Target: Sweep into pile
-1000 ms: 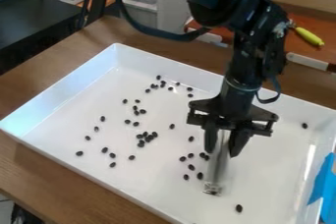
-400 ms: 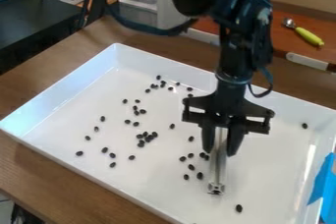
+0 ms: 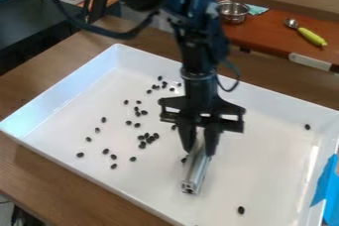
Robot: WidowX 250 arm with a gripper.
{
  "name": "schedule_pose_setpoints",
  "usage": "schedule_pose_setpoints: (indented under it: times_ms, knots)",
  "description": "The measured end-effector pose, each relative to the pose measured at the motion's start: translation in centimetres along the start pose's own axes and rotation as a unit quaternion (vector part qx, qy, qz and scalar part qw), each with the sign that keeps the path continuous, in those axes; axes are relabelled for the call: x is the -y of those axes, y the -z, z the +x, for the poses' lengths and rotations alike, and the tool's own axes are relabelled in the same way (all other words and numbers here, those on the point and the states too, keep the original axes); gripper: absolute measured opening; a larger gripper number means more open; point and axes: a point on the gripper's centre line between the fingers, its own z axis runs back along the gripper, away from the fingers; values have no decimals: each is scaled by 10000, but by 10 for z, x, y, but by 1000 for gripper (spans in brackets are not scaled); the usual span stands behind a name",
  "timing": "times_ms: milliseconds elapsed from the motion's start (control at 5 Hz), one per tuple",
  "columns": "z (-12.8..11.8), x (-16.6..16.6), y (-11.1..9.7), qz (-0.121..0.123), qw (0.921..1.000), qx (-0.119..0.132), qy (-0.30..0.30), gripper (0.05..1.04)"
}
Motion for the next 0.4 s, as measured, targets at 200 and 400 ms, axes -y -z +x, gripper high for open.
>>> schedule_pose_setpoints:
  times_ms: [200,400]
  knots:
    - [-5,-10,2,-276,9990,93,332,338]
    - [-12,-22,-1,-516,9968,114,605,338]
